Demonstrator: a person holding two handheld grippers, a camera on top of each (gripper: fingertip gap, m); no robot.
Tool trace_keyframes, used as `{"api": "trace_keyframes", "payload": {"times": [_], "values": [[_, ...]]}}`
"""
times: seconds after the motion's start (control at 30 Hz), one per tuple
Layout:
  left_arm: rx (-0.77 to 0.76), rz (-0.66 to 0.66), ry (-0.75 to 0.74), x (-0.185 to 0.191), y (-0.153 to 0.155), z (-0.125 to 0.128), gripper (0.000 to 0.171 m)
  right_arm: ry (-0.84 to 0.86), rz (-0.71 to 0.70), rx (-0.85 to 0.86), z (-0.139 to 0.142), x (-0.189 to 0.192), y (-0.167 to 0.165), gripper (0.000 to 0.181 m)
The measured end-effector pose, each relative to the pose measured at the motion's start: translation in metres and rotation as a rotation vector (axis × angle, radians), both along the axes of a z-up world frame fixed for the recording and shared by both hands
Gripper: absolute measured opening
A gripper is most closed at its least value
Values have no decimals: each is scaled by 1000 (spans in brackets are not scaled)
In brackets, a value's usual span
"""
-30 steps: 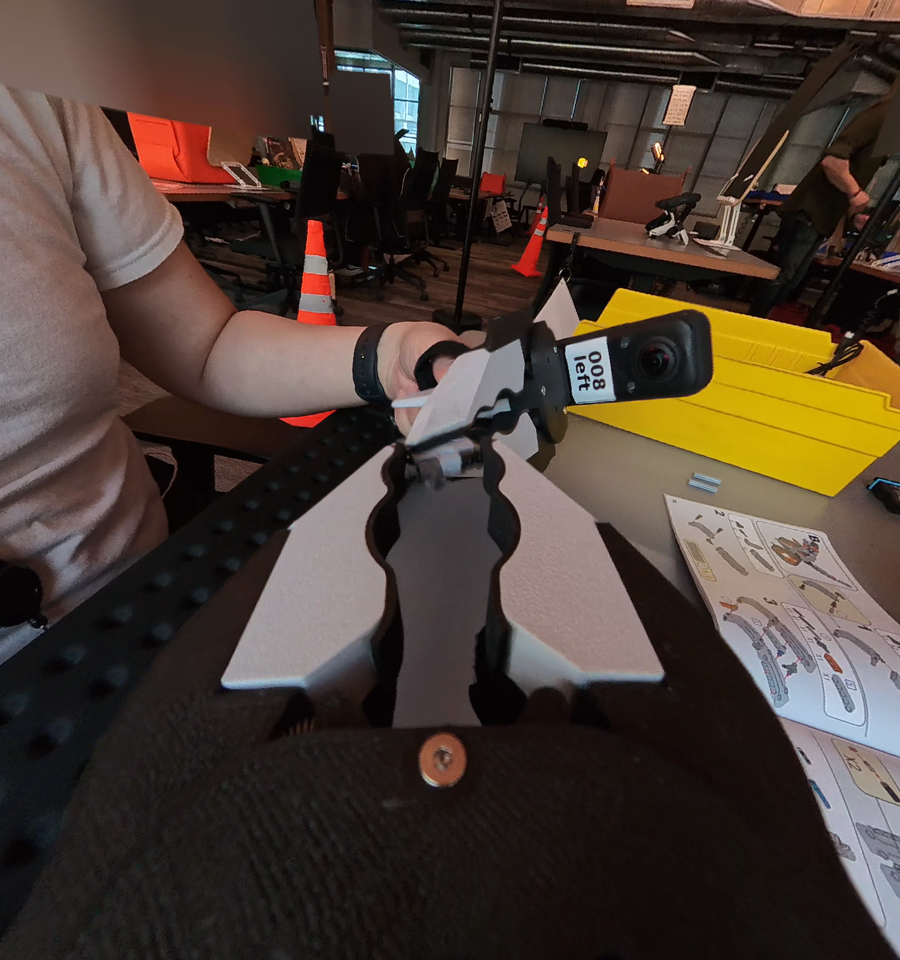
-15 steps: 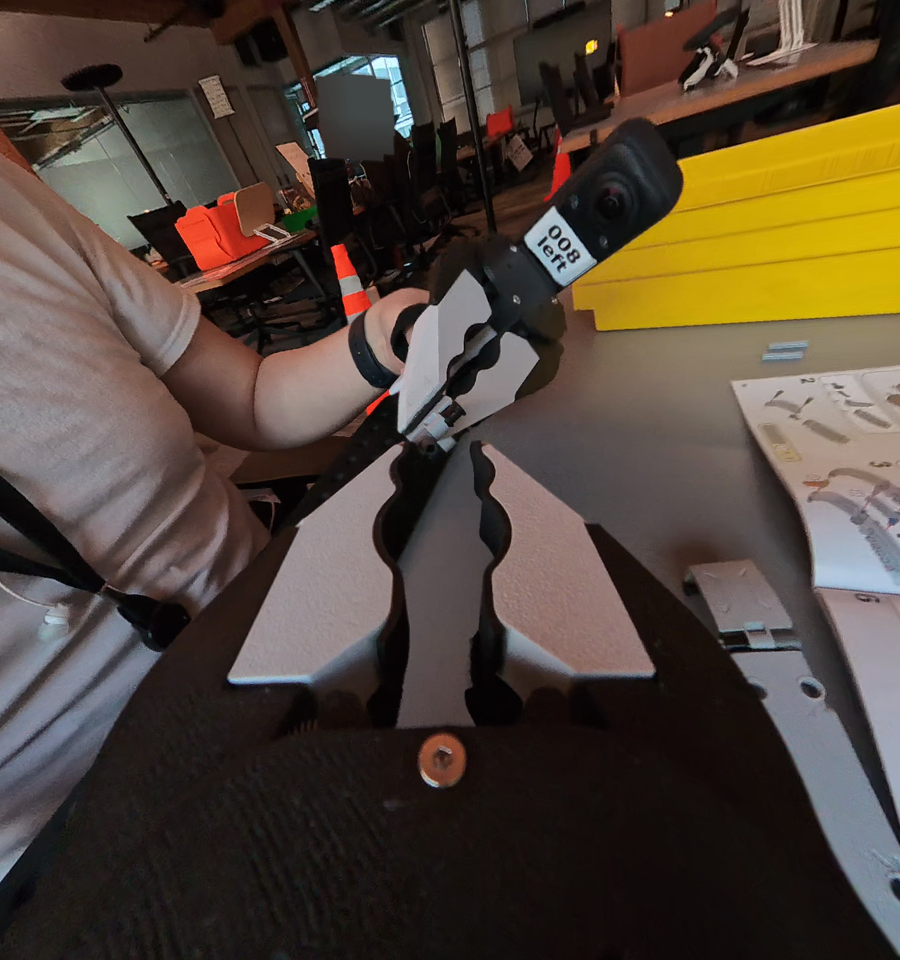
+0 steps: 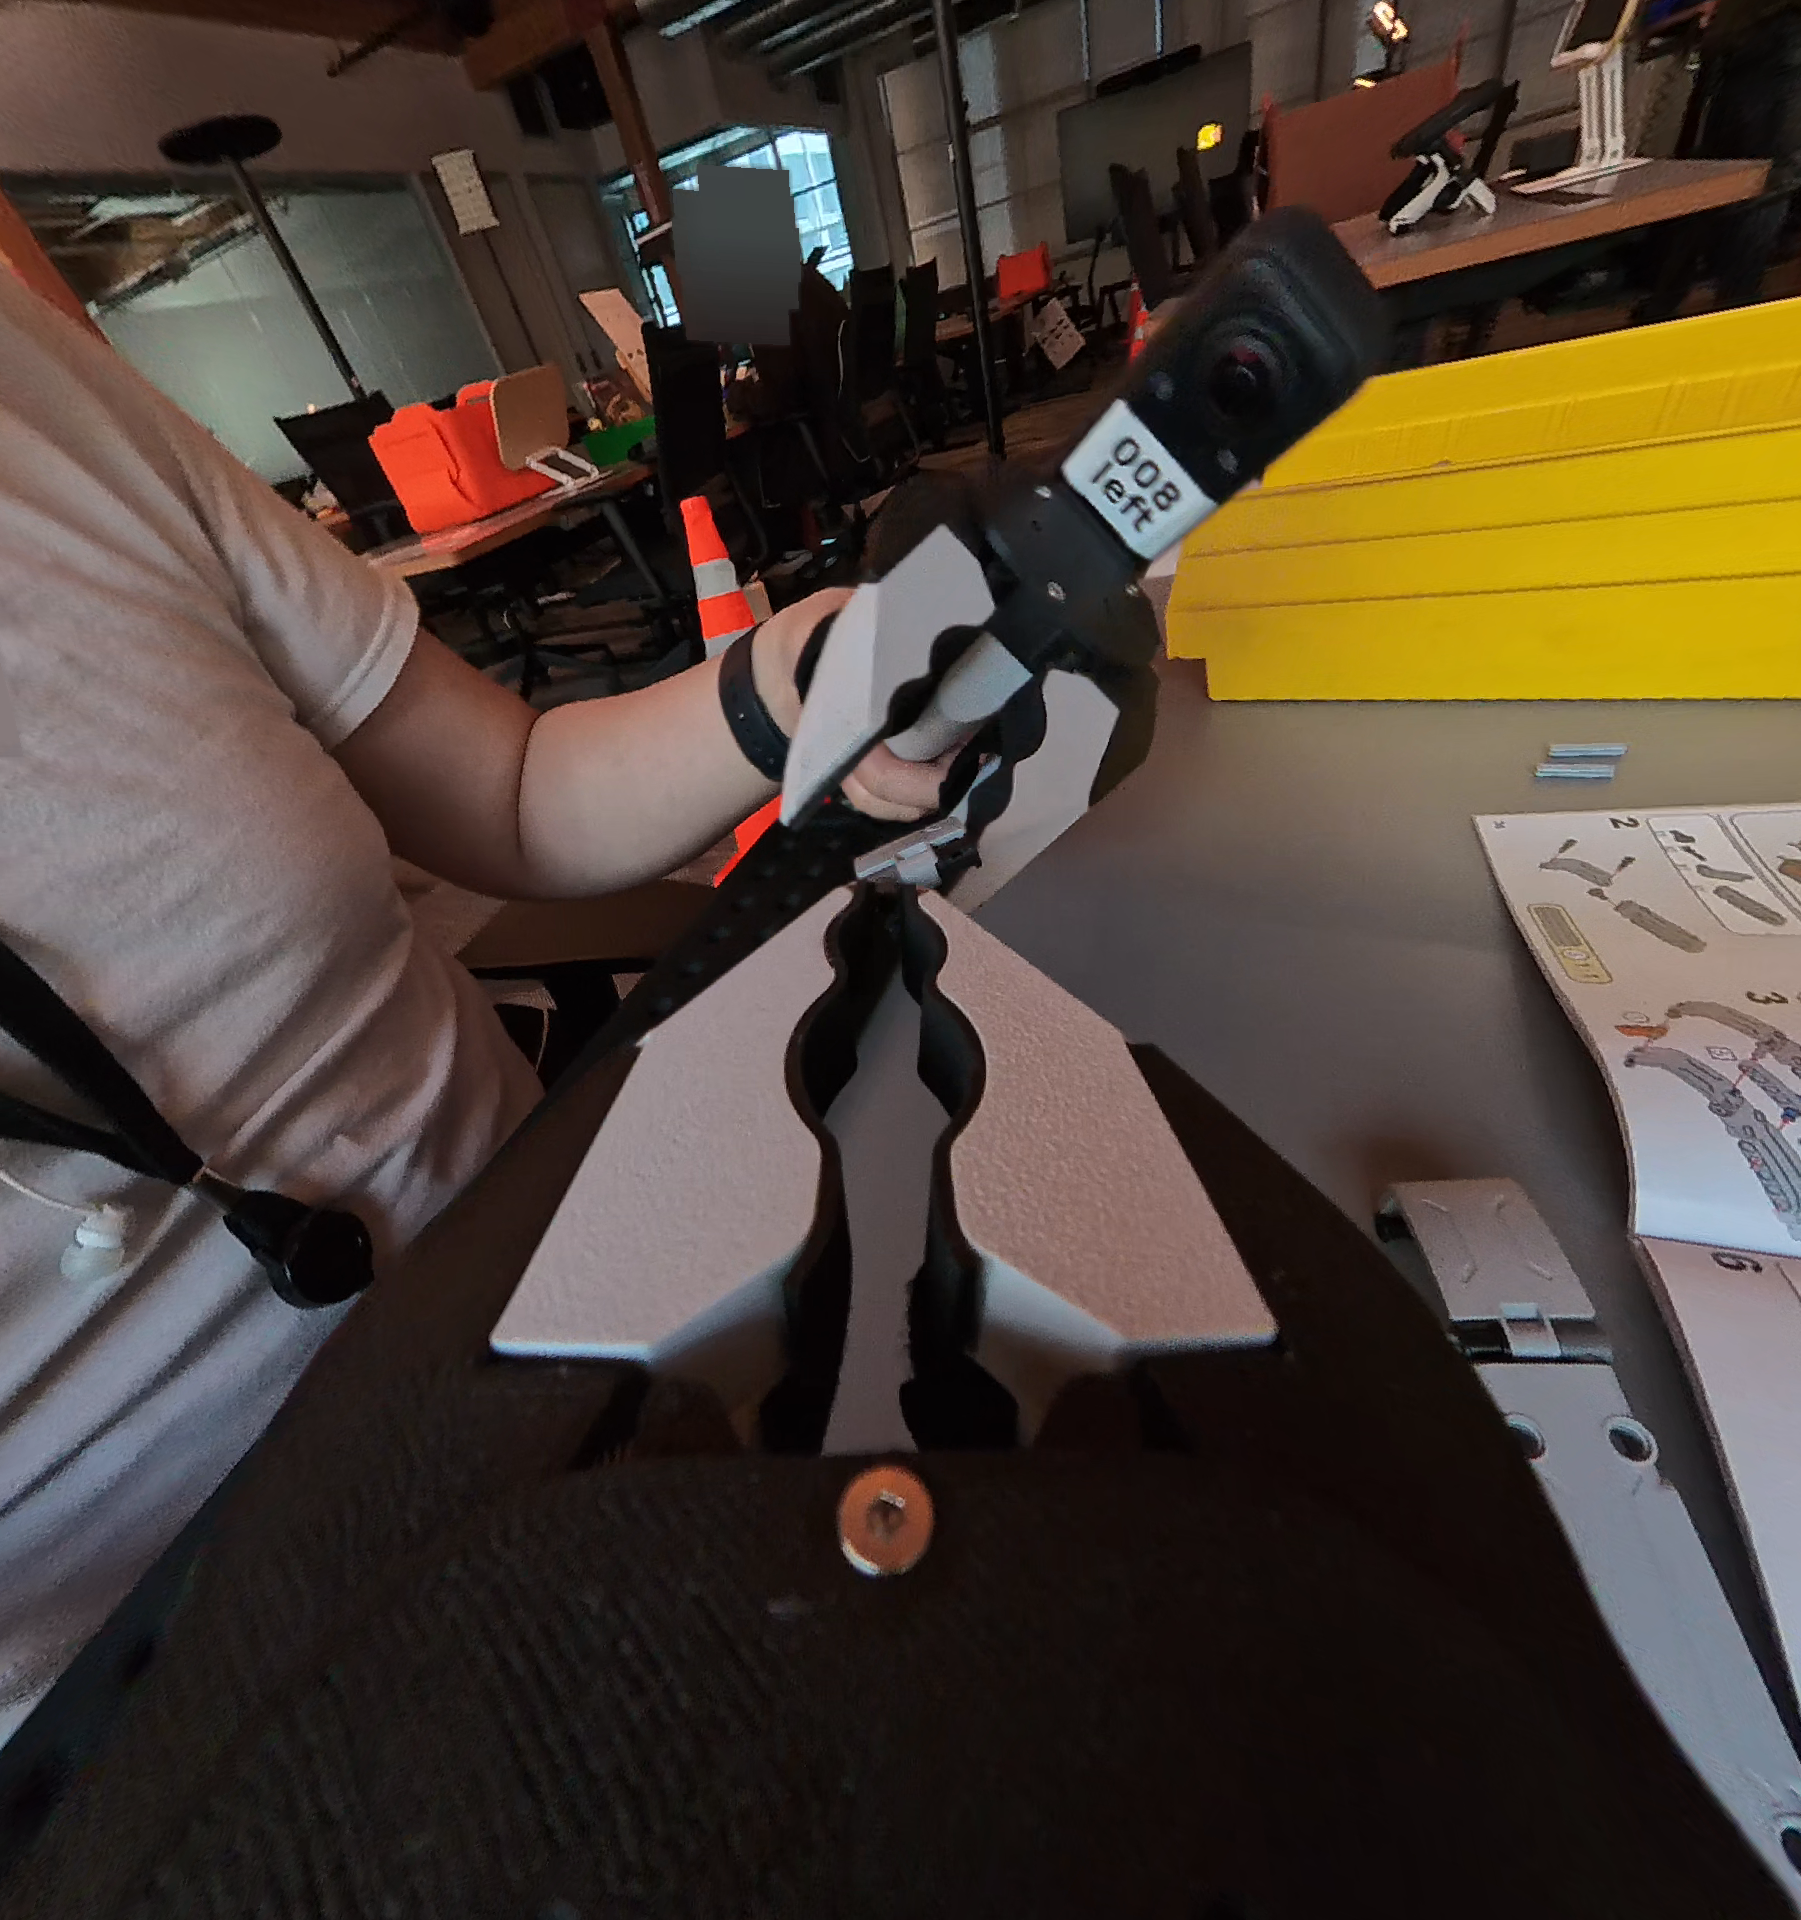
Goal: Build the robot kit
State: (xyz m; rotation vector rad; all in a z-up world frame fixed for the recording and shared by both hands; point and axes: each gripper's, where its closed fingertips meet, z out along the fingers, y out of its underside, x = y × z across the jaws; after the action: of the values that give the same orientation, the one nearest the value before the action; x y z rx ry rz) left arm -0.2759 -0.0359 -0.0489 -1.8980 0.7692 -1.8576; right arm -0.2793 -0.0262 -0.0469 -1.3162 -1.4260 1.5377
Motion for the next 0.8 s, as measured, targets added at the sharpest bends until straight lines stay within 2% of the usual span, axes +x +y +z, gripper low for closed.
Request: {"api": "trace_keyframes", "payload": {"times": [0.1,0.27,0.37,0.43,0.67,0.73,0.8], "values": [[194,132,87,-2,15,-4,60,-2,-38,-42,-1,-2,9,3],[599,330,284,-4,31,-4,50,14,-75,-86,1,-6,15,3],[768,379,388,-2,35,-4,35,22,-76,-109,2,-7,16,3],[813,369,416,-1,35,-5,26,32,-78,-128,3,-7,17,3],[809,336,397,1,29,-4,25,84,-52,-145,10,-4,14,5],[760,311,399,0,28,-6,25,117,-73,-34,15,-3,14,18],[694,267,384,-1,22,-7,25,136,-101,165,18,0,9,22]]}}
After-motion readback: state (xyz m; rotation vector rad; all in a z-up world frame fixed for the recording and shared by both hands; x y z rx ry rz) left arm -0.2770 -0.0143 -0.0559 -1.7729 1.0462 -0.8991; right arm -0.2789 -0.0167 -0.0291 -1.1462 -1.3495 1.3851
